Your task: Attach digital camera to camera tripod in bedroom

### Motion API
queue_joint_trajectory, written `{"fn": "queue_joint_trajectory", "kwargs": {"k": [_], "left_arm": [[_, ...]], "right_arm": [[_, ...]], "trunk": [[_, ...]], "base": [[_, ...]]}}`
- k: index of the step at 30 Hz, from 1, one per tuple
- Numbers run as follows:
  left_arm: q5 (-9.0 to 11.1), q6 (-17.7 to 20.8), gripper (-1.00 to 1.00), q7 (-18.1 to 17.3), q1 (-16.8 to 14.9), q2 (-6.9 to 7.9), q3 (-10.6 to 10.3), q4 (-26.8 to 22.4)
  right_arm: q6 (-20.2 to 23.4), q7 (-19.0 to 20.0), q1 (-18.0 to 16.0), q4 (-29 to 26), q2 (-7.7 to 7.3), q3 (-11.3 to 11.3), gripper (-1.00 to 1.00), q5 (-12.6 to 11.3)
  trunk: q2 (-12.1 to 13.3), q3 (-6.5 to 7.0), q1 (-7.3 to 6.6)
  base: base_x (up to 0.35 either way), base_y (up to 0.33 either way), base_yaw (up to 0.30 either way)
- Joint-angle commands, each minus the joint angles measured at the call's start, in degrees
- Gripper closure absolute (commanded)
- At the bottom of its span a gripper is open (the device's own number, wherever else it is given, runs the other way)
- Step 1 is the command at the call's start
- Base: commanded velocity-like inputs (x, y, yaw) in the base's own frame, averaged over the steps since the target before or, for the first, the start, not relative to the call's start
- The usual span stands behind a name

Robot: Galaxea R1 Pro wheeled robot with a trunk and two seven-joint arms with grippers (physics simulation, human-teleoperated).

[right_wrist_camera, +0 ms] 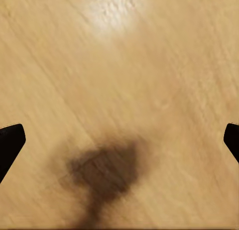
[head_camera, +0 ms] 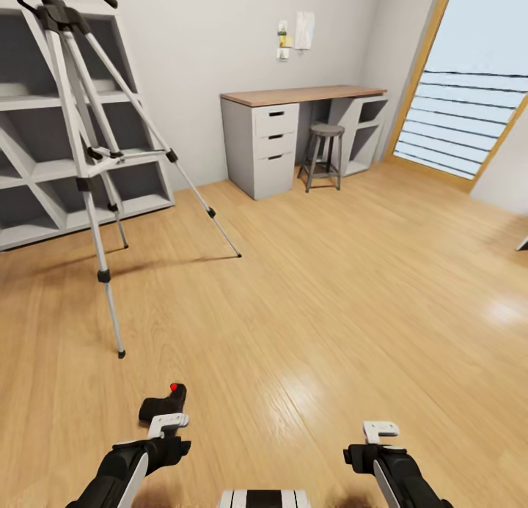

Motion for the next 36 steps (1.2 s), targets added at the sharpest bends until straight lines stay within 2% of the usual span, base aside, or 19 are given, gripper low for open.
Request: {"fn": "queue_joint_trajectory", "kwargs": {"k": [1, 16, 27, 32, 36], "left_arm": [[0.54, 0.31, -1.00, 0.03, -0.02, 0.00, 0.07, -0.06], [0.54, 0.23, -1.00, 0.05, -0.02, 0.00, 0.07, -0.06], [0.43, 0.02, -1.00, 0.11, -0.02, 0.01, 0.02, -0.74], [0.44, 0.02, -1.00, 0.13, -0.02, 0.04, 0.00, -3.31], [0.41, 0.08, -1.00, 0.07, -0.02, -0.05, -0.09, -8.13]], "right_arm": [[0.29, -0.16, -0.02, -0.08, -0.02, 0.03, -1.00, -0.02], [-0.58, -0.14, -0.04, -0.08, -0.11, 0.11, -1.00, -0.02], [-2.51, 0.13, -0.03, -0.65, -0.31, -0.79, -1.00, -0.02], [-3.92, 0.10, -0.04, -4.48, -0.34, -0.90, -1.00, 0.18], [-3.99, -0.05, -0.02, -11.75, -0.23, -0.82, -1.00, 0.53]], "trunk": [[-0.03, -0.27, 0.01], [-0.24, -3.60, 0.40], [-0.38, -6.03, 0.68], [-0.45, -7.14, 0.81], [-0.50, -8.03, 0.91]], "base": [[0.000, 0.000, 0.000], [0.000, 0.000, 0.000], [0.000, 0.000, 0.000], [0.000, 0.000, 0.000], [0.000, 0.000, 0.000]]}}
